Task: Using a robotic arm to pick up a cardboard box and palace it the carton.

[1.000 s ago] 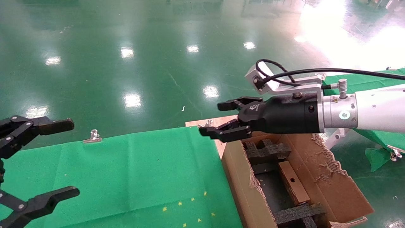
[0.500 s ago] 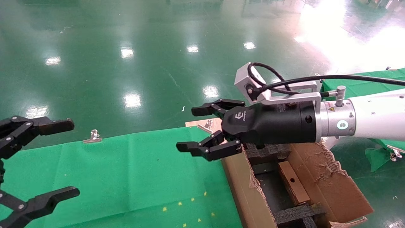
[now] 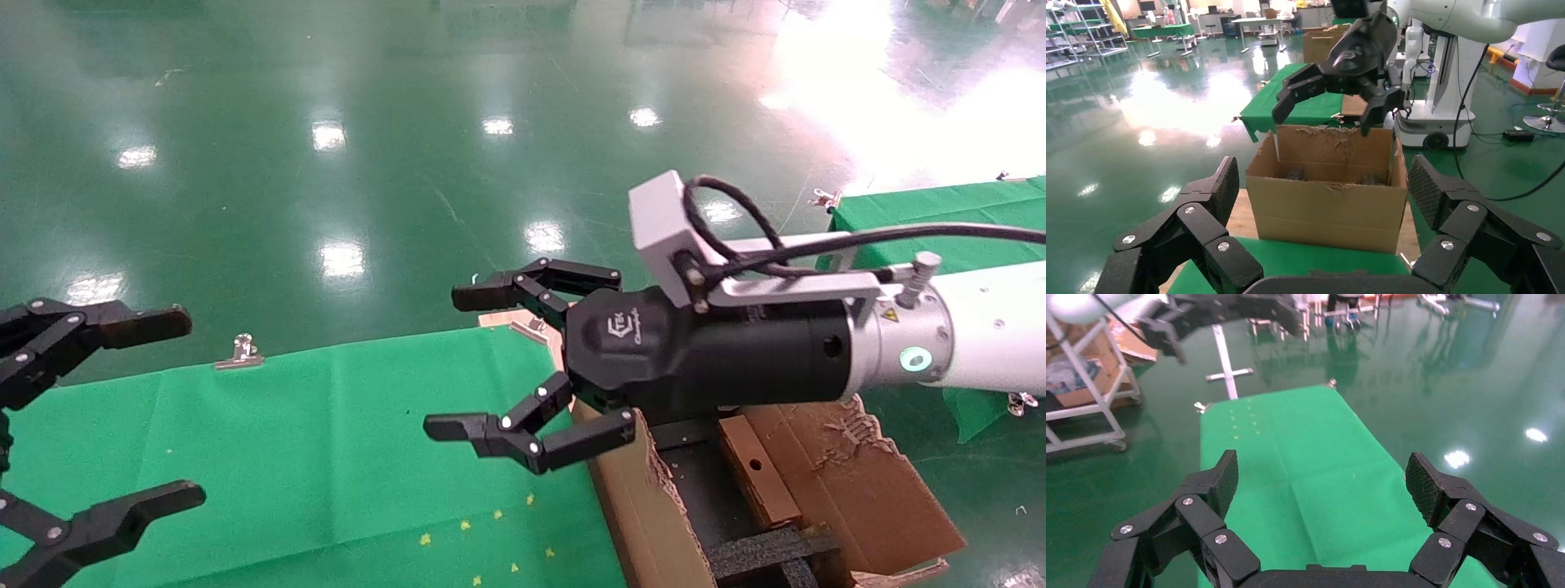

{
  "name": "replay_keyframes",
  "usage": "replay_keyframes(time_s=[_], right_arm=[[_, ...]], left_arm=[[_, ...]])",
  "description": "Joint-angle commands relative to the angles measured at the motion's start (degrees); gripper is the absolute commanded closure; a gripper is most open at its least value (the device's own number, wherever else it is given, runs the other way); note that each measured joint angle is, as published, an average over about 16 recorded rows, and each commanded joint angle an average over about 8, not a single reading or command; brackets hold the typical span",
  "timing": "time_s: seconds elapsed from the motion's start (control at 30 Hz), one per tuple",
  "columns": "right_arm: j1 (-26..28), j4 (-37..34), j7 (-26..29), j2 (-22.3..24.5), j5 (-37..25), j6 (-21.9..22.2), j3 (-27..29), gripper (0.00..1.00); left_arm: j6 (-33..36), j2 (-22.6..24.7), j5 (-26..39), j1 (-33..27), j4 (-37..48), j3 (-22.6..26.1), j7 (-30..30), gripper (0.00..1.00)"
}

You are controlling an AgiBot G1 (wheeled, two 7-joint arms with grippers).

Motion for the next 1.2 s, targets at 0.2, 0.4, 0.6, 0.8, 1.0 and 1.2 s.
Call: replay_keyframes(time_s=[0.2, 0.4, 0.6, 0.8, 1.0, 1.2], right_arm=[[-5.98, 0.35, -3.31, -1.61, 0.57, -4.84, 9.34, 0.00], [-10.33, 0.59, -5.66, -2.77, 0.98, -8.34, 16.16, 0.00], [-12.41, 0.67, -6.59, -3.35, 1.19, -10.00, 19.44, 0.00], [-11.80, 0.68, -6.32, -3.21, 1.20, -9.54, 18.44, 0.00], [-11.31, 0.67, -6.12, -3.06, 1.16, -9.15, 17.67, 0.00], [-11.07, 0.66, -6.02, -2.98, 1.11, -8.92, 17.28, 0.00]], left_arm=[[0.00, 0.00, 0.00, 0.00, 0.00, 0.00, 0.00, 0.00], [-0.01, 0.00, -0.01, 0.00, 0.00, 0.00, 0.00, 0.00], [-0.02, -0.01, -0.02, 0.02, 0.01, 0.00, 0.01, 0.00], [-0.02, -0.01, -0.02, 0.02, 0.01, 0.00, 0.01, 0.00], [-0.02, -0.01, -0.02, 0.02, 0.01, 0.00, 0.01, 0.00], [-0.02, -0.01, -0.02, 0.02, 0.01, 0.00, 0.01, 0.00]])
